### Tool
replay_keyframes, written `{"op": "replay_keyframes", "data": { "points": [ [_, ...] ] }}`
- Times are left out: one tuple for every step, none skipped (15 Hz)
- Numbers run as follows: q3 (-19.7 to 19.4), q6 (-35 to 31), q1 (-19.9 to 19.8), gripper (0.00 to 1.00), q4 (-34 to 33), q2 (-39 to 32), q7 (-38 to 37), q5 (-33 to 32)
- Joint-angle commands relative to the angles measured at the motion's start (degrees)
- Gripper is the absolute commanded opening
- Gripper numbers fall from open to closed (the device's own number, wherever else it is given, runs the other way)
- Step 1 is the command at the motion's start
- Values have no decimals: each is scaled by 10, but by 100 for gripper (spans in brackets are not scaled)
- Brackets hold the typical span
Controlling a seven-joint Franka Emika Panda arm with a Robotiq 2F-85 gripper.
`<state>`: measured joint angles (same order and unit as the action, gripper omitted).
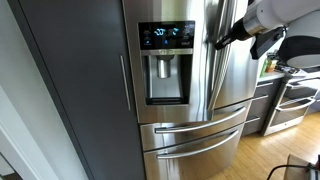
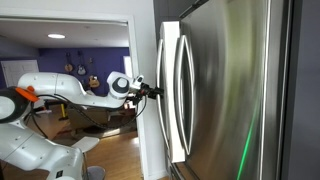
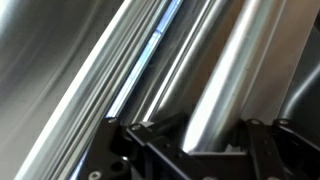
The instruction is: Close the open refrigerator door fully
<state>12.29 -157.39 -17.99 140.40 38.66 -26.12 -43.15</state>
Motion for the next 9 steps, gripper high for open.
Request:
{"op": "replay_keyframes", "data": {
  "points": [
    [-3, -55, -31, 2, -6, -29, 9, -22],
    [-5, -66, -35, 4, -5, -32, 3, -30],
    [-6, -75, -44, 4, -9, -37, 5, -33],
    [-7, -88, -50, 2, -8, -40, 0, -34],
    [-9, -100, -57, 0, -12, -47, -3, -35],
    [-8, -109, -65, 0, -13, -51, -7, -37],
    [-9, -116, -69, 1, -17, -58, -3, -38],
    [-10, -123, -74, 1, -20, -64, -1, -38],
    [-10, -130, -81, 1, -25, -71, 0, -41]
  ]
}}
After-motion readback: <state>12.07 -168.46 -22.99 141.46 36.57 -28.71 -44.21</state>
